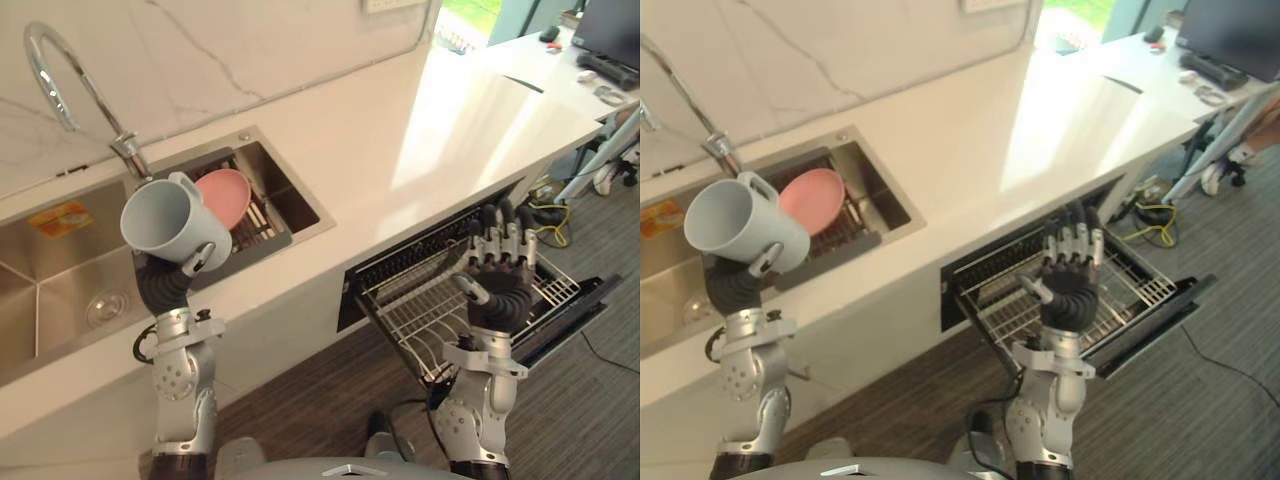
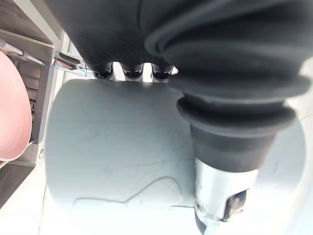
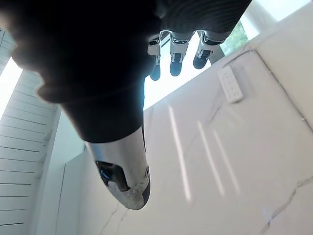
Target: Walk over to the sink, pick up the cup, carry it to the dishwasher, place the cup inside the dishwasher, then close the dishwasher door
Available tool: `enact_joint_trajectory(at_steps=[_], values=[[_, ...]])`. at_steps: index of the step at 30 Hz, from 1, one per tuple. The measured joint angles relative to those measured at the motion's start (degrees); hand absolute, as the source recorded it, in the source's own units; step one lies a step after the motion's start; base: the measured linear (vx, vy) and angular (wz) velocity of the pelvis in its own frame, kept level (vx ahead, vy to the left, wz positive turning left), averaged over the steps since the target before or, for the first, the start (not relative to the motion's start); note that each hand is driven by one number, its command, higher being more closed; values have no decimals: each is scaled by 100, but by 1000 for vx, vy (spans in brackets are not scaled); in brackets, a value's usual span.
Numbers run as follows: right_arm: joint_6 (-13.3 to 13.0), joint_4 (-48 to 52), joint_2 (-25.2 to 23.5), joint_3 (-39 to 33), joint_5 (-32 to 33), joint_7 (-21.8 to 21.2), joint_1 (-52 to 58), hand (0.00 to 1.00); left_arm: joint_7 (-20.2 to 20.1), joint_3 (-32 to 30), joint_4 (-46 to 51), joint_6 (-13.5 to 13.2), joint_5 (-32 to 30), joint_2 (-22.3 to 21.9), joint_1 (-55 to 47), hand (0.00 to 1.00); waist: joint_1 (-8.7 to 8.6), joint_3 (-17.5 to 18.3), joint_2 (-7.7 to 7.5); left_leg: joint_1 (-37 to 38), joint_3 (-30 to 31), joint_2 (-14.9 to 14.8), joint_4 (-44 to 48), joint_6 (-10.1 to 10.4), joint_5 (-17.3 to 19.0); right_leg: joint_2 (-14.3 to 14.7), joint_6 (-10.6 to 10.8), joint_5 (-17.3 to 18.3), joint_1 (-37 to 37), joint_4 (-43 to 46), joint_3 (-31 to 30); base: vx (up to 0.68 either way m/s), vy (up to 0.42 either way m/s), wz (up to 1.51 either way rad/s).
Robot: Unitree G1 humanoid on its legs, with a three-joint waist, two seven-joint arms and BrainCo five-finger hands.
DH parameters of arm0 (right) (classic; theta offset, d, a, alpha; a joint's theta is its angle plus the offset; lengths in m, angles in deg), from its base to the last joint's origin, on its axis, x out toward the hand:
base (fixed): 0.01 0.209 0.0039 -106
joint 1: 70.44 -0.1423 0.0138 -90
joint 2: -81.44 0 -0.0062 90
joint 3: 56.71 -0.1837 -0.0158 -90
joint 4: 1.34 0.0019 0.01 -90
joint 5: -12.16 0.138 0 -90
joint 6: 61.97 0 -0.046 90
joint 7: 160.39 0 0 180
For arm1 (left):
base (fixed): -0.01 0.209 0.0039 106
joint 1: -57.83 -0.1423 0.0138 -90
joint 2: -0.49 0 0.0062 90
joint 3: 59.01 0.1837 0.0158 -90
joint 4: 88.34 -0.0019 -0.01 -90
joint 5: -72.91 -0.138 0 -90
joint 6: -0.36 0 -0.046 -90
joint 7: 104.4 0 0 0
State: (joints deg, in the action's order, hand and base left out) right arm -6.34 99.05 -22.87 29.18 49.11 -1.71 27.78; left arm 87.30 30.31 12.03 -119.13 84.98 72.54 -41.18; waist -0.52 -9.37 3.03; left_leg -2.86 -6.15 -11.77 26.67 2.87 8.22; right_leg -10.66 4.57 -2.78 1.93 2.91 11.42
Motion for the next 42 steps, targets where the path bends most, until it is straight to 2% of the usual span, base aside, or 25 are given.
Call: enact_joint_trajectory(at_steps=[1, 2, 3, 4, 6, 8, 13, 18, 22, 25, 31, 36, 39, 42], values=[[44, 43, 1, 51, 19, -3, 2, 0, 5, 39, 45, 0, -1, 6, -9, 100, -21, 17, 37, -25, 12, 169, -314, -20, 60, -10, -5, -6, 3, -29, -9, 6, 116, -36], [161, 41, 55, 179, 48, -4, 22, 0, 0, 150, 77, 7, -6, -12, -18, 100, -60, 88, 160, 22, -49, 402, -982, -188, -156, 69, 60, -53, 11, -80, -8, -5, 107, -21], [227, 31, 74, 233, 46, -4, 31, 0, -4, 185, 76, 14, -24, -2, -17, 100, -64, 105, 174, 64, -175, 372, -1088, -138, -53, 101, 103, -105, 0, -138, -21, 31, 105, -17], [313, 51, 107, 359, 37, -3, 30, 0, -4, 220, 76, 34, -82, -5, -5, 100, -76, 168, 222, 200, -247, 415, -1391, 2, -23, 128, 142, -228, -74, -354, 4, 40, 64, -7], [377, 68, 93, 462, 35, -4, 33, 0, 2, 263, 75, 67, -105, 3, 24, 100, -50, 136, 98, 233, -361, 523, -1605, 116, -130, 24, 143, -499, -149, -673, -2, 27, 82, -10], [489, 67, 71, 539, 38, -80, 43, 0, 0, 295, 69, 168, -100, 14, -20, 100, 13, 115, 49, 395, -428, 627, -1806, 107, -232, -59, 179, -564, -201, -751, -9, 43, 64, -10], [596, 69, 69, 594, 36, -154, 35, 0, -179, 305, 76, 197, -100, -56, -105, 100, 38, 158, 145, 510, -440, 623, -2023, 137, -315, -4, 290, -580, -196, -754, 15, 52, -6, -3], [625, 70, 95, 673, 42, -196, 31, 0, -445, 298, 76, 201, -100, -137, -125, 100, 3, 165, 133, 609, -479, 609, -2140, 170, -335, 42, 273, -576, -192, -797, -26, -24, -24, -7], [874, 71, 84, 949, 118, -267, 18, 0, -471, 318, 76, 202, -104, -128, -124, 100, 14, 178, 83, 626, -492, 608, -2142, 189, -321, 50, 213, -544, -154, -801, -37, -59, -15, -5], [1133, 72, 70, 1198, 219, -436, -125, 0, -404, 444, 75, 215, -127, -120, -87, 100, 40, 226, 46, 687, -603, 577, -2166, 209, -292, 71, 178, -552, -133, -801, -39, -27, -13, -15], [1248, 133, 48, 1363, 217, -420, -302, 0, -77, 826, -19, 265, -475, -44, 345, 100, 55, 401, -4, 692, -733, 538, -2162, 237, -270, 118, 206, -692, -2, -797, -32, 6, -14, -20], [1402, 287, 55, 1470, 215, -267, -316, 0, 104, 971, -262, 278, -680, -10, 716, 100, -1, 432, -58, 766, -861, 543, -2123, 218, -204, 127, 149, -808, 4, -765, 36, -36, -6, -21], [1534, 296, 51, 1530, 209, -115, -325, 0, 318, 1116, -270, 277, -916, 27, 773, 100, 3, 492, -157, 770, -920, 535, -2033, 196, -118, 127, 108, -782, 10, -799, 4, -84, -14, -14], [1606, 470, 53, 1602, 189, 14, -347, 0, 578, 1282, -273, 278, -1141, 64, 787, 100, -10, 507, -171, 773, -962, 529, -1975, 201, -93, 126, 77, -777, 21, -798, -22, -68, -17, -10]])
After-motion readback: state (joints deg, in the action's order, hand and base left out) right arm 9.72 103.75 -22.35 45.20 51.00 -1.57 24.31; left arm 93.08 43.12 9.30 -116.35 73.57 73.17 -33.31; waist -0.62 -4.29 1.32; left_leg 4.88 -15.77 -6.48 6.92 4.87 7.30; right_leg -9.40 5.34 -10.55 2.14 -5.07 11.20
